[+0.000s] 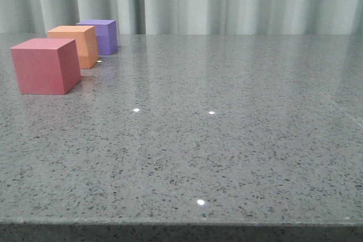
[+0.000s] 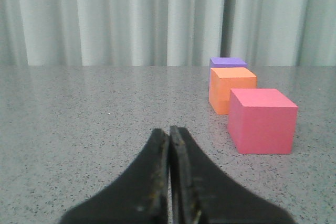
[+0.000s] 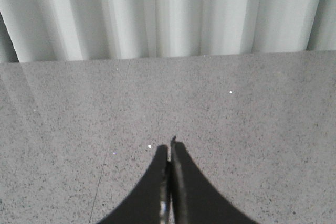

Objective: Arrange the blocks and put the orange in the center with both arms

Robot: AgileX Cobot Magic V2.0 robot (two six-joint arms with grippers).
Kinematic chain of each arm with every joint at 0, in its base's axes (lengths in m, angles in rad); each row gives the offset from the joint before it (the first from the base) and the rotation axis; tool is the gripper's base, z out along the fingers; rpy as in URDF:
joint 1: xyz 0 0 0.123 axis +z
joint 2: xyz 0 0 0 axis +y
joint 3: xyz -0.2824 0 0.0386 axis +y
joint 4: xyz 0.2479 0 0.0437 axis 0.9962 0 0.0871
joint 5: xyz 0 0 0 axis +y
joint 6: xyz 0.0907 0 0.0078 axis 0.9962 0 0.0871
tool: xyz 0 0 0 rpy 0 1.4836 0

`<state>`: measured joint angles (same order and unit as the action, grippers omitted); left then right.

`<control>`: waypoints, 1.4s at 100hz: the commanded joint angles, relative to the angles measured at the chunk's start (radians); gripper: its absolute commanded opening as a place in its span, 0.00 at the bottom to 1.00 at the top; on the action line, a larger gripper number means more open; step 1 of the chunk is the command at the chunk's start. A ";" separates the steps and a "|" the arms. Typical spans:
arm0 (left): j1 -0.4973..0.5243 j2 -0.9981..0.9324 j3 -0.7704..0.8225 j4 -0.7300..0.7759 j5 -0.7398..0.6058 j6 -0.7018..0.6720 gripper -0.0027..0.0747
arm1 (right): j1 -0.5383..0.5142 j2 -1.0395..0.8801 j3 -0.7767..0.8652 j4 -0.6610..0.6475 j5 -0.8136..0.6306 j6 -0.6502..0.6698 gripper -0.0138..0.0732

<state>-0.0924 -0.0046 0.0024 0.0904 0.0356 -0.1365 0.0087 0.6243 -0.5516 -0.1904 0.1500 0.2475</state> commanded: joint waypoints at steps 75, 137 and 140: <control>0.003 -0.035 0.042 -0.009 -0.089 -0.009 0.01 | -0.006 -0.631 0.496 0.200 -0.218 -0.178 0.08; 0.003 -0.035 0.042 -0.009 -0.089 -0.009 0.01 | -0.006 -0.650 0.561 0.201 -0.267 -0.177 0.08; 0.003 -0.035 0.042 -0.009 -0.089 -0.009 0.01 | -0.006 -0.650 0.561 0.201 -0.267 -0.177 0.08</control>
<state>-0.0924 -0.0046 0.0024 0.0904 0.0338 -0.1365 0.0087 -0.0100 0.0278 0.0116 -0.0253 0.0828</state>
